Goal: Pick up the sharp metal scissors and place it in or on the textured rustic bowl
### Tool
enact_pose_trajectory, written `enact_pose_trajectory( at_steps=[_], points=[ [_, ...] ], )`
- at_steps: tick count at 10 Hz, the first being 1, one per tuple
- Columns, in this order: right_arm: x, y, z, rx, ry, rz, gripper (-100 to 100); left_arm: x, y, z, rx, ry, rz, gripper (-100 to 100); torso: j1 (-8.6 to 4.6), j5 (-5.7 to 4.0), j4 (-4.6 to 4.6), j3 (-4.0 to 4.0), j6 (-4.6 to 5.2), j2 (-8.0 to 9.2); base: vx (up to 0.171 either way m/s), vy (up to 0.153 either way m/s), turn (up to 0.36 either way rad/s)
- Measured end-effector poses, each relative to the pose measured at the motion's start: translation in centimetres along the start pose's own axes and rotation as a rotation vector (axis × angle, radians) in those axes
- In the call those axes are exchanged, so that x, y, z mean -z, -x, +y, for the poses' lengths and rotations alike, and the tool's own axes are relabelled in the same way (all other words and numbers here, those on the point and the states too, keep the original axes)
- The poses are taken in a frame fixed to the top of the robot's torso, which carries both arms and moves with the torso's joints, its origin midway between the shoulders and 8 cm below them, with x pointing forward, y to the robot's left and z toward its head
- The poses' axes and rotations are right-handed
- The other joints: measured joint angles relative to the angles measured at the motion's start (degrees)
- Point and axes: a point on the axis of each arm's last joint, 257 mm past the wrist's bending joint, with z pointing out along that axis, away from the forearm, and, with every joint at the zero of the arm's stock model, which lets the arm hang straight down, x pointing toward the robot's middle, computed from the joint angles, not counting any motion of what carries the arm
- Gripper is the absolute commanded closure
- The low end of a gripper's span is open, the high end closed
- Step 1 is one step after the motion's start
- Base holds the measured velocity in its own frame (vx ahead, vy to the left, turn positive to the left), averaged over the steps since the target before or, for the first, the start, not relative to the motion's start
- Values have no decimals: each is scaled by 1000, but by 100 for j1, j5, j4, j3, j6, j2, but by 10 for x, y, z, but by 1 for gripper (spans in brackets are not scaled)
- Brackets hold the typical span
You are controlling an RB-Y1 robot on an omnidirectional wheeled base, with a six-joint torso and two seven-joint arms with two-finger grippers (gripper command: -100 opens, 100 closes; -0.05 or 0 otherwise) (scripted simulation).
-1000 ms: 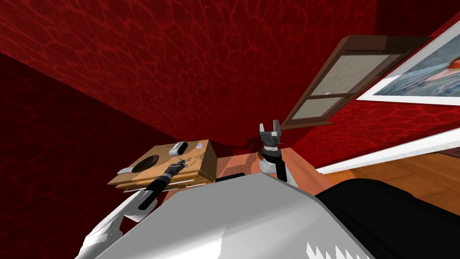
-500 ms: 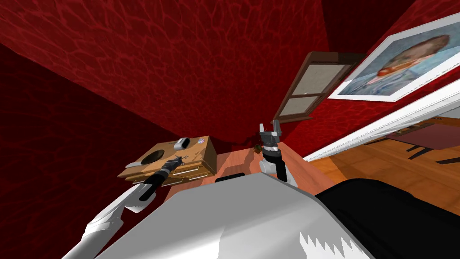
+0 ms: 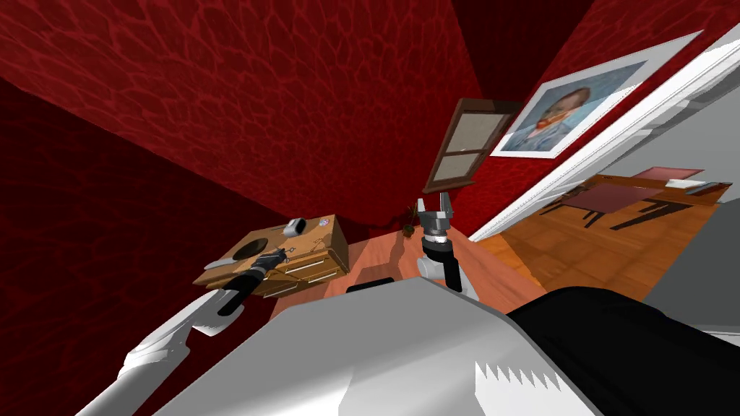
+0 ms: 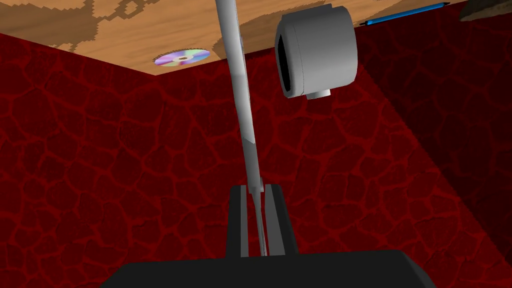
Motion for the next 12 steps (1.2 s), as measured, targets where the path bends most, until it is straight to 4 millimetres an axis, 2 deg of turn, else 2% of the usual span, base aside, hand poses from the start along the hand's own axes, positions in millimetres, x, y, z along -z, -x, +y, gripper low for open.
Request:
enact_pose_trajectory(
  at_steps=[3, 12],
  points=[
    [0, 0, 0, 0, 0, 0, 0, 5, 3, 29, 28, 46, 15, 100, 34, 8, -11, -33, 1, -59, -71, 208, -192],
    [0, 0, 0, 1, -1, 0, 0, 26, -14, 87, 177, 130, 75, 100, 52, 27, -37, -83, 9, -137, 31, 214, -129]
  ],
)
